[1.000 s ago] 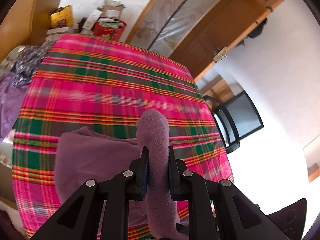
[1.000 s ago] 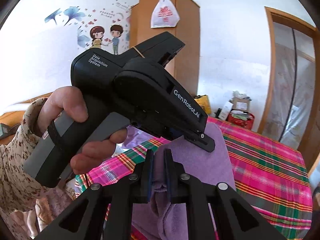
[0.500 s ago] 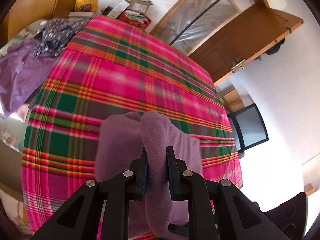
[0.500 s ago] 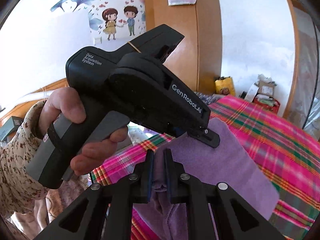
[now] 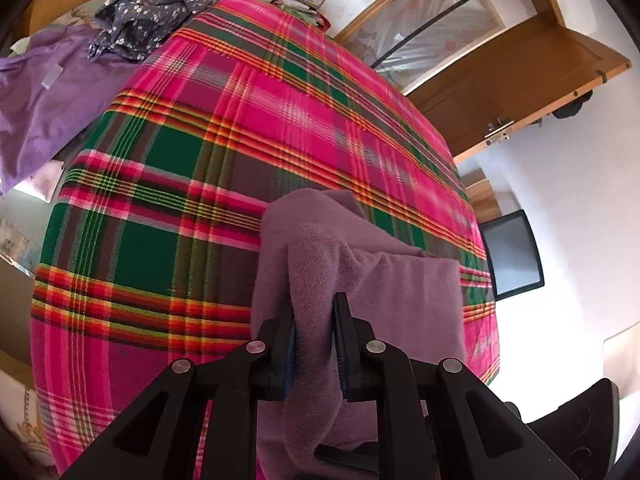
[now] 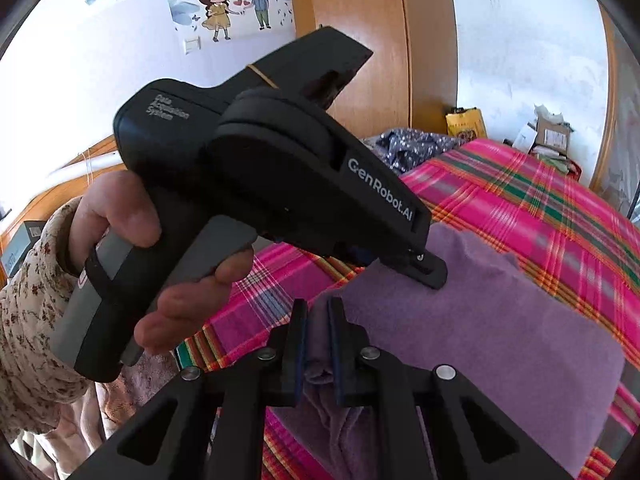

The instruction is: Fold clothes

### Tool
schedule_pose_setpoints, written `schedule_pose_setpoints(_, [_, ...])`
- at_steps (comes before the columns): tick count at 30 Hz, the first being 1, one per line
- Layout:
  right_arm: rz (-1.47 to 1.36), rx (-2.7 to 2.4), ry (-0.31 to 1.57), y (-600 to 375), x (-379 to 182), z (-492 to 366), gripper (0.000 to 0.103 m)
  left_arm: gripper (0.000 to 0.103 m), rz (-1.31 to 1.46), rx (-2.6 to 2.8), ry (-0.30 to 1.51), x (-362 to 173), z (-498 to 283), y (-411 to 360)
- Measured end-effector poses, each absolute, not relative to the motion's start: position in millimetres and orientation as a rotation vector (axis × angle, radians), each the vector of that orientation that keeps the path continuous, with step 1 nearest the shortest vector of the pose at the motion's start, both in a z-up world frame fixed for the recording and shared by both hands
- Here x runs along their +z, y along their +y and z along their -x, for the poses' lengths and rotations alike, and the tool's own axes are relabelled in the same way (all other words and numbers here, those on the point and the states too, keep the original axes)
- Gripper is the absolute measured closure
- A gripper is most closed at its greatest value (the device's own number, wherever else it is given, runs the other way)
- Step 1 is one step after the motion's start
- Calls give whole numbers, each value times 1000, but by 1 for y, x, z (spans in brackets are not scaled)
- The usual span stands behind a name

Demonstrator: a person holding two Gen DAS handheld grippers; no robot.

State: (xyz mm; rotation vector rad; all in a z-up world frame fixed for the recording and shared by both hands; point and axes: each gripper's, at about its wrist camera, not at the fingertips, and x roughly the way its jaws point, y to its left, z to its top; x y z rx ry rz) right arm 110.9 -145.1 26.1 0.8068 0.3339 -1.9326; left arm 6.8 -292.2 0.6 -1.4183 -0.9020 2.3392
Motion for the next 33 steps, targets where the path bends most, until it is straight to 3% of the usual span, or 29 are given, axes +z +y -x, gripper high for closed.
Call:
schedule_pose_setpoints(12, [-876,-1923,314,-153,13,-103,89,78,1428,2337,-945,-10,-4,-298])
schedule_pose_setpoints(18, [-886,-1907,166,-97,40,-96,86,76,1417,2348,-940,-9,-5,-298])
schedule_pose_setpoints(22, [-893,-1928,85,-58,56,-91,77,76,1409,2358,-947,-7,-8,-301])
schedule_pose_setpoints(33, [-1001,-2082,151,-16,27,-71,77,76,1303,2532,-967,21,-42,-307])
